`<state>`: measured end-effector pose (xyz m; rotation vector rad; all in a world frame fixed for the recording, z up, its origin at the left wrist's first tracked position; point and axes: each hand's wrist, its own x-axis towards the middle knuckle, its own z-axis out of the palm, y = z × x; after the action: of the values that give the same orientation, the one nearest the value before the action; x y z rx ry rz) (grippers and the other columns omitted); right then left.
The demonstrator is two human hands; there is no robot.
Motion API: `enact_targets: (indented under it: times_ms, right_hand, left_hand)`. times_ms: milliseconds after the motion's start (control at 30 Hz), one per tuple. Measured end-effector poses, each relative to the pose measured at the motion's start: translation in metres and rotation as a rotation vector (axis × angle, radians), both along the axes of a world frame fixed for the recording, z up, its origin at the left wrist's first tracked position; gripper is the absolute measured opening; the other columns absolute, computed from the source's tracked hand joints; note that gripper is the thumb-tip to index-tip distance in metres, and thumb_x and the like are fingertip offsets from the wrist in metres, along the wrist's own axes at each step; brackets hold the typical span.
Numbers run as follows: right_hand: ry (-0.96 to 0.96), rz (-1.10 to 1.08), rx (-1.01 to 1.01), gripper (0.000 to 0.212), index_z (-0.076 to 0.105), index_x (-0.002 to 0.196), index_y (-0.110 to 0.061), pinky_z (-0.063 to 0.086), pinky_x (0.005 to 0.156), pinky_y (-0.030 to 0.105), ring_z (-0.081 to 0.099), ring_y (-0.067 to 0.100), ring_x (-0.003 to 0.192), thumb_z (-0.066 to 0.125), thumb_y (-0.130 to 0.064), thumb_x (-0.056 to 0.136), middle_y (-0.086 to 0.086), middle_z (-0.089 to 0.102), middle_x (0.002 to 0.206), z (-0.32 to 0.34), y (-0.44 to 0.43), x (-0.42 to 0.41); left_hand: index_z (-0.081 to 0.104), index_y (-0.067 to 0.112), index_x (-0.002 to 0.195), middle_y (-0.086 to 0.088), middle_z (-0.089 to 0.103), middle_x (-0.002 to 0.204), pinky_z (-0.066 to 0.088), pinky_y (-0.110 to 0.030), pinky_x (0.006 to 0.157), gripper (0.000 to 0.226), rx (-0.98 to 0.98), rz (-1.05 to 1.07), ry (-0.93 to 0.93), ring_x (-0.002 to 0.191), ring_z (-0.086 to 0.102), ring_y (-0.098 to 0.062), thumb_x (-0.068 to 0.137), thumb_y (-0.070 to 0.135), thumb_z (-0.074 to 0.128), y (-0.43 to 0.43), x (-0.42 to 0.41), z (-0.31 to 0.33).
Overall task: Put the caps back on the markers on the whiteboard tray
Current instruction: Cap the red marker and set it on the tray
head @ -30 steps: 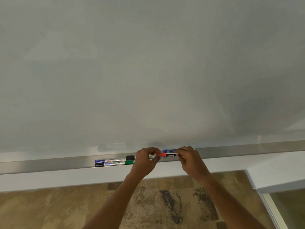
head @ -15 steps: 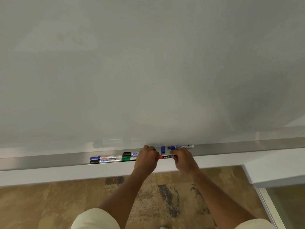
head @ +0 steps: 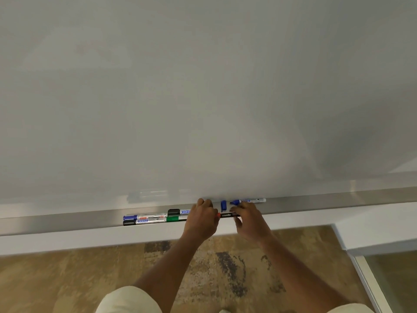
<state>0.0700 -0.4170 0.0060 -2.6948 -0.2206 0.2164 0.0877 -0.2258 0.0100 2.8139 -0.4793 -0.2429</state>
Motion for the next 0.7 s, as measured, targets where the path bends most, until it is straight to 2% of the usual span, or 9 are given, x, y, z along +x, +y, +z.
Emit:
enact_targets:
  times_ms: [367,500,567,700]
  right_hand:
    - [-0.013,0.012,-0.065,0.037,0.063,0.127,-0.023,0.040,0.108,0.043,0.048,0.019,0.129,0.063,-0.026,0.090,-0.003,0.061,0.132,0.004,-0.004,-0.004]
    - [-0.116,-0.052,0.015,0.027,0.071,0.112,-0.016,0.051,0.092,0.042,0.059,0.023,0.110,0.063,-0.014,0.086,0.001,0.069,0.112,0.010,-0.017,0.002]
    - [-0.147,-0.063,-0.026,0.023,0.073,0.105,-0.012,0.054,0.082,0.042,0.061,0.026,0.101,0.060,-0.007,0.087,0.004,0.070,0.105,0.014,-0.026,0.005]
    - [-0.147,-0.072,-0.128,0.020,0.073,0.097,-0.006,0.056,0.075,0.047,0.061,0.033,0.098,0.061,0.000,0.082,0.010,0.070,0.103,0.017,-0.035,0.012]
  left_hand:
    - [0.074,0.019,0.110,0.000,0.064,0.110,0.049,-0.032,0.086,0.031,-0.039,-0.001,-0.014,0.105,0.052,-0.019,0.100,0.038,0.052,0.000,0.000,0.002]
    - [0.072,0.016,0.109,-0.002,0.064,0.110,0.052,-0.036,0.074,0.026,-0.069,-0.058,-0.044,0.101,0.059,-0.023,0.101,0.028,0.050,-0.007,0.007,0.011]
    - [0.070,0.016,0.114,-0.002,0.063,0.114,0.050,-0.037,0.068,0.023,-0.024,-0.104,-0.053,0.102,0.061,-0.026,0.100,0.020,0.051,-0.011,0.011,0.016]
    - [0.067,0.019,0.123,0.000,0.065,0.122,0.056,-0.041,0.072,0.034,0.086,-0.256,-0.091,0.101,0.064,-0.029,0.096,0.005,0.051,-0.022,0.020,0.020]
